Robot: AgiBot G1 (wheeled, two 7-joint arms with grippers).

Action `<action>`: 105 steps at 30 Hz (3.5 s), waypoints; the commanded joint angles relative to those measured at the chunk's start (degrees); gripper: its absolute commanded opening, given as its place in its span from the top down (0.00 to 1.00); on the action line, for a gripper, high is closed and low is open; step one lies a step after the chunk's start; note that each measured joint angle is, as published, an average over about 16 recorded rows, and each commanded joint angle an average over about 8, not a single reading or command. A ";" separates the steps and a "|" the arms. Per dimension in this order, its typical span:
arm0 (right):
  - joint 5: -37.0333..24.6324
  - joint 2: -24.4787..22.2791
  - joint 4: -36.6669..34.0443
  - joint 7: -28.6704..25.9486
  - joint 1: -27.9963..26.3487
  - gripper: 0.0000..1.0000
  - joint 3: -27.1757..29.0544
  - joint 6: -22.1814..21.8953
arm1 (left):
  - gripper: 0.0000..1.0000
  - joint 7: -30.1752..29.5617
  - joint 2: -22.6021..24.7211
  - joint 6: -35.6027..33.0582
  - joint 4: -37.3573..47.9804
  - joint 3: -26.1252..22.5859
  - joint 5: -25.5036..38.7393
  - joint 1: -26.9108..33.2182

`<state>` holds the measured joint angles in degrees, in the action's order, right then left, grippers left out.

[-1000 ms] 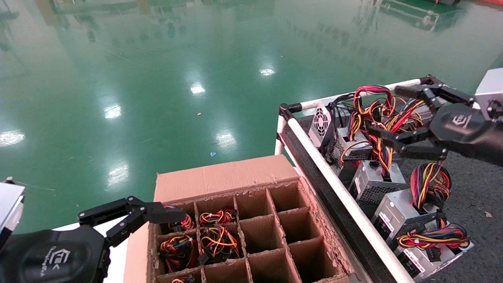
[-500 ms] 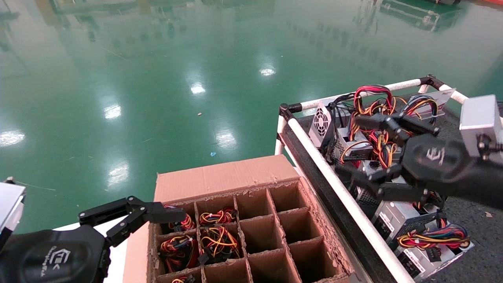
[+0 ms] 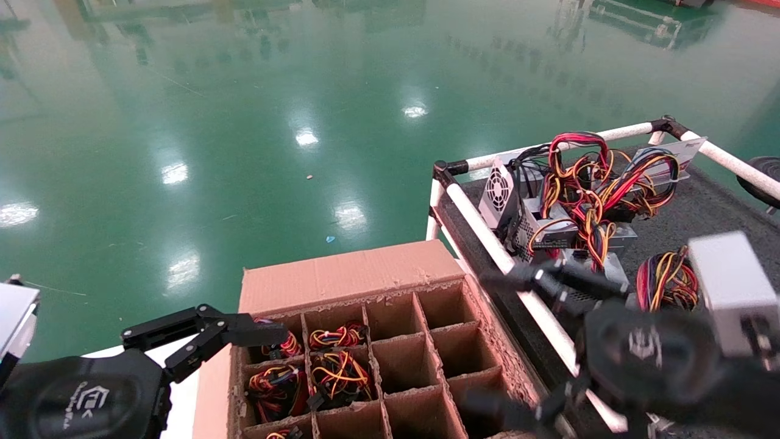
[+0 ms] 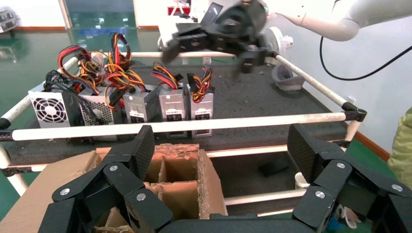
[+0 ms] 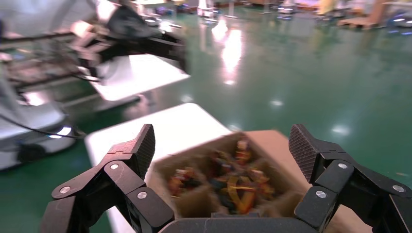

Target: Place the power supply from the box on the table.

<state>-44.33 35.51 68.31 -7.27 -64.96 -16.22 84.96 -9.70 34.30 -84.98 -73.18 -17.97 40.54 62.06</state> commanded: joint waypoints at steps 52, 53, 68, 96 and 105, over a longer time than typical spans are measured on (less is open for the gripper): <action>2.40 -0.47 5.04 -3.32 3.28 0.00 0.19 0.68 | 0.00 0.01 -0.01 0.02 0.01 -0.01 -0.02 -0.01; 2.40 -0.47 5.04 -3.32 3.28 0.00 0.19 0.68 | 0.00 0.01 -0.01 0.02 0.01 -0.01 -0.02 -0.01; 2.34 -0.47 4.98 -3.28 3.23 0.00 0.19 0.68 | 0.00 0.01 -0.01 0.02 0.01 -0.01 -0.02 -0.01; 2.34 -0.47 4.96 -3.28 3.22 0.00 0.19 0.67 | 0.00 0.01 -0.01 0.02 0.01 -0.01 -0.01 -0.01; 2.33 -0.47 4.96 -3.28 3.22 0.00 0.19 0.67 | 0.00 0.01 -0.01 0.02 0.01 -0.01 -0.01 -0.01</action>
<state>-42.00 35.04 73.27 -10.55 -61.74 -16.03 85.63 -9.70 34.29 -84.95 -73.17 -17.98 40.54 62.05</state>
